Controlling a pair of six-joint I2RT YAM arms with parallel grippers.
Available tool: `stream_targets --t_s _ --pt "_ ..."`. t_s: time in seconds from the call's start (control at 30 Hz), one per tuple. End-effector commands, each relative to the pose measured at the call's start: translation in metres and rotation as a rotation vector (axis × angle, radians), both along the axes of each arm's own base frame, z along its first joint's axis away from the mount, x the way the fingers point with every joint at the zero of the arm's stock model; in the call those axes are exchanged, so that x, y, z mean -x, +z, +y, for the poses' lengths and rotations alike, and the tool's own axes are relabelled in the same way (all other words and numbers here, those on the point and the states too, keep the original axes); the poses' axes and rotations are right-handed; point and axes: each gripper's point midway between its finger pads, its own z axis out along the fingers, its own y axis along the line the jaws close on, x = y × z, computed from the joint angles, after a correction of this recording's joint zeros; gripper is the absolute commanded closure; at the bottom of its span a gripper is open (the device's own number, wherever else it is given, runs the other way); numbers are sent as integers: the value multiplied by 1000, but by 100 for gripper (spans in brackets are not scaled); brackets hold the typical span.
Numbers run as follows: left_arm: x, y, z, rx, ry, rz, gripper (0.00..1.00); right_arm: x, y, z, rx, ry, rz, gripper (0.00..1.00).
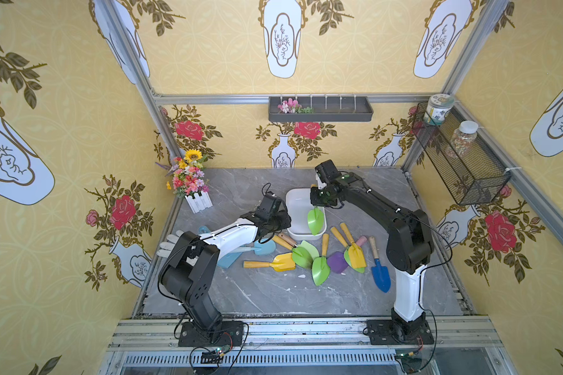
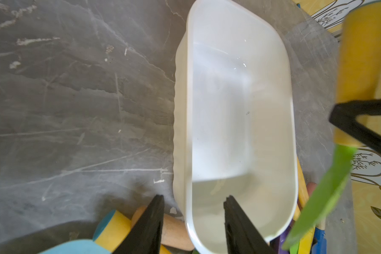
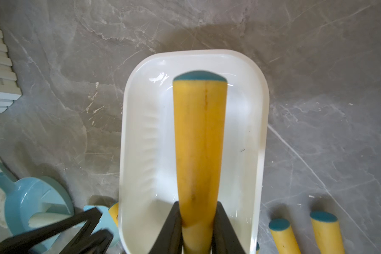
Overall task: Put the shovel into the storage box
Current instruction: Place the shovel in the storage box.
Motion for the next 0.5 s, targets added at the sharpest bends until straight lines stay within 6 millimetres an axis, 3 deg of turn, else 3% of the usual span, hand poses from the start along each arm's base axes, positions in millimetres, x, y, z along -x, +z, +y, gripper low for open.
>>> stream_targets --t_s 0.0,0.27,0.47 --pt "7 3 5 14 15 -1 50 -5 -11 -3 43 1 16 85" --pt "24 4 16 29 35 5 48 -13 -43 -6 91 -7 68 84" --pt "27 0 17 35 36 18 48 -19 -52 -10 95 -24 75 85"
